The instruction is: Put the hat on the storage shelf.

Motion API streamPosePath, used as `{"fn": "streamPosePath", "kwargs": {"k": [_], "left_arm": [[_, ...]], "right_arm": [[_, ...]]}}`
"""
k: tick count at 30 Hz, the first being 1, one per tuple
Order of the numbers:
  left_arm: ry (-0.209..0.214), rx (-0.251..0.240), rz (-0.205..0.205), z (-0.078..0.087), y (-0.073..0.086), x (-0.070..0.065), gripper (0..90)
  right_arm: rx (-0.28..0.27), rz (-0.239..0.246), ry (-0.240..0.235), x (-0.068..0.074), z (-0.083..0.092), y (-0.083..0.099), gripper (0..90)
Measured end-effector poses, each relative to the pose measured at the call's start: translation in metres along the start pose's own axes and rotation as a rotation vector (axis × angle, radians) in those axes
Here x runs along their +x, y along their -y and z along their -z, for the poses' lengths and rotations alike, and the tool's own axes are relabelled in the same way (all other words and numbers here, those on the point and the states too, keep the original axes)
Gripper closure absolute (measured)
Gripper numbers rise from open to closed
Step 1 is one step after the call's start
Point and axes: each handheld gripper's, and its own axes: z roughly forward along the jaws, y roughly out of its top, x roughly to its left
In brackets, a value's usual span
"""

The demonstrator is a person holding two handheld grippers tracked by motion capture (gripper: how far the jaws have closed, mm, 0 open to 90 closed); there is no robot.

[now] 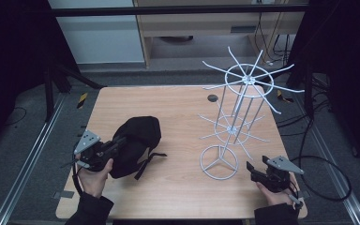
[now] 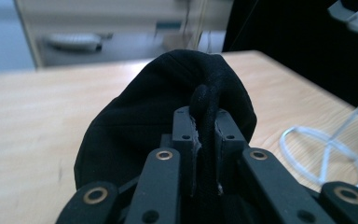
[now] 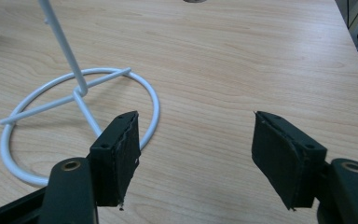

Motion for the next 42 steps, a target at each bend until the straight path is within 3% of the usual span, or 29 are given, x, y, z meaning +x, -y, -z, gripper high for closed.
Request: {"fn": "streamPosePath", "kwargs": {"k": [4,8,20,24,29,42], "left_arm": [[0.059,-0.096,-0.011,0.012,-0.014,-0.014,81.3],[0.103,-0.156,-0.037,0.021,-0.026,-0.027,81.3],[0.205,-0.344,-0.002,0.033,-0.06,-0.045,81.3],[0.23,-0.404,-0.009,0.039,-0.075,-0.053,81.3],[0.267,-0.454,-0.019,0.047,-0.091,-0.064,81.3],[0.358,-0.517,-0.034,0.062,-0.114,-0.085,81.4]], "right_arm": [[0.002,0.001,0.01,-0.003,-0.002,0.0,31.8],[0.005,0.013,0.019,-0.005,-0.004,0.001,31.5],[0.012,0.025,0.021,-0.004,-0.008,0.001,30.8],[0.013,0.033,0.022,-0.004,-0.009,0.001,30.6],[0.009,0.035,0.024,-0.004,-0.008,0.001,30.5],[0.01,0.041,0.03,-0.005,-0.009,0.001,30.4]]}}
